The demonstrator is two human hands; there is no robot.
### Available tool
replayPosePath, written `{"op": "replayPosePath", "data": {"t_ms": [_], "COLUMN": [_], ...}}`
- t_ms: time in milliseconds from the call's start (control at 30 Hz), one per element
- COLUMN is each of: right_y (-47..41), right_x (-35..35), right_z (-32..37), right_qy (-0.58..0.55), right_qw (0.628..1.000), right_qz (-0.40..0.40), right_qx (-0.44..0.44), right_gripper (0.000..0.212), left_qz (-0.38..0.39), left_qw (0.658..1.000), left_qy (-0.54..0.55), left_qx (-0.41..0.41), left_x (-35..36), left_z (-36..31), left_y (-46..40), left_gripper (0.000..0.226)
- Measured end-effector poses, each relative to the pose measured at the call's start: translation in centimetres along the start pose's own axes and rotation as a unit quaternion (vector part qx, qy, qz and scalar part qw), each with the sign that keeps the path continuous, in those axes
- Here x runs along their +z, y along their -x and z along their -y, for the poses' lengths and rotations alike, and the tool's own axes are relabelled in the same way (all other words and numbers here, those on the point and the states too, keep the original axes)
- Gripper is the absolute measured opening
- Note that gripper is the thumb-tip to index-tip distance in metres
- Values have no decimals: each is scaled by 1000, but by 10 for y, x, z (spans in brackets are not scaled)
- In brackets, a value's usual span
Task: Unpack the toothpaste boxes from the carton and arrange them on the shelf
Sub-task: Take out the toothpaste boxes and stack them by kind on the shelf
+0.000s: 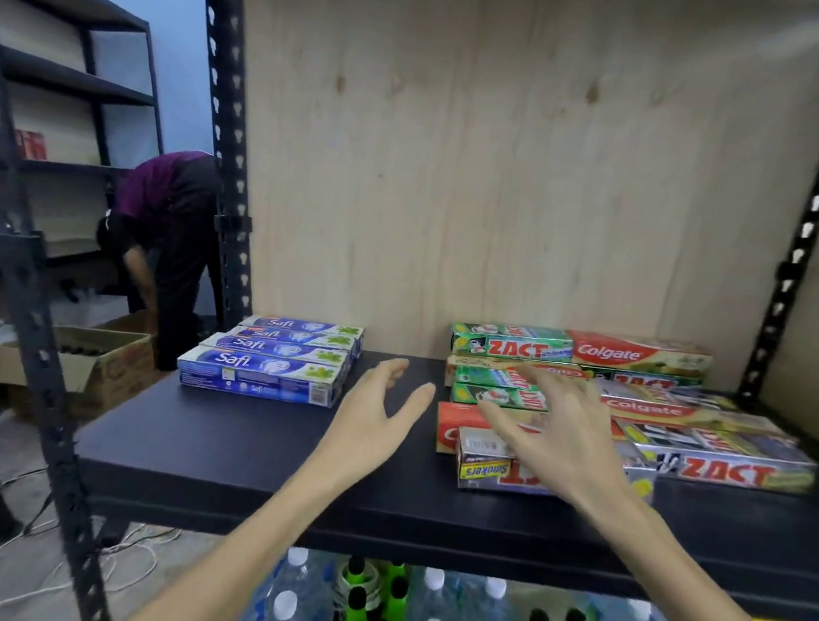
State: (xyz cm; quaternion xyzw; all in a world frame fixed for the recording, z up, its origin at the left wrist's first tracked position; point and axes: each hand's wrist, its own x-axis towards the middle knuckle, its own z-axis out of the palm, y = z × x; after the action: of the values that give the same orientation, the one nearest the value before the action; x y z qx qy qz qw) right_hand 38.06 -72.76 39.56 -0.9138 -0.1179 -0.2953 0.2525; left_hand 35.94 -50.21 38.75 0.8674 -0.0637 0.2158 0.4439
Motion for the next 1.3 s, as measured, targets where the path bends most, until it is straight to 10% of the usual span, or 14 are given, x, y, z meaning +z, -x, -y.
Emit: {"op": "replayPosePath", "data": {"t_ms": [233, 533, 1300], "right_y": [7, 2, -5], "right_x": [-22, -18, -46], "right_z": [-37, -42, -105], "right_qy": [83, 190, 203], "right_qw": [996, 979, 973], "right_qz": [35, 77, 112], "right_qx": [-19, -19, -19], "right_gripper": [98, 108, 103], "left_qz": [68, 76, 32], "left_qw": [990, 957, 949], "left_qy": [78, 235, 237], "left_qx": [-96, -152, -203], "left_x": [45, 75, 144], "left_z": [-20, -38, -76], "left_y": [-19, -32, -39], "left_gripper": [77, 34, 38]}}
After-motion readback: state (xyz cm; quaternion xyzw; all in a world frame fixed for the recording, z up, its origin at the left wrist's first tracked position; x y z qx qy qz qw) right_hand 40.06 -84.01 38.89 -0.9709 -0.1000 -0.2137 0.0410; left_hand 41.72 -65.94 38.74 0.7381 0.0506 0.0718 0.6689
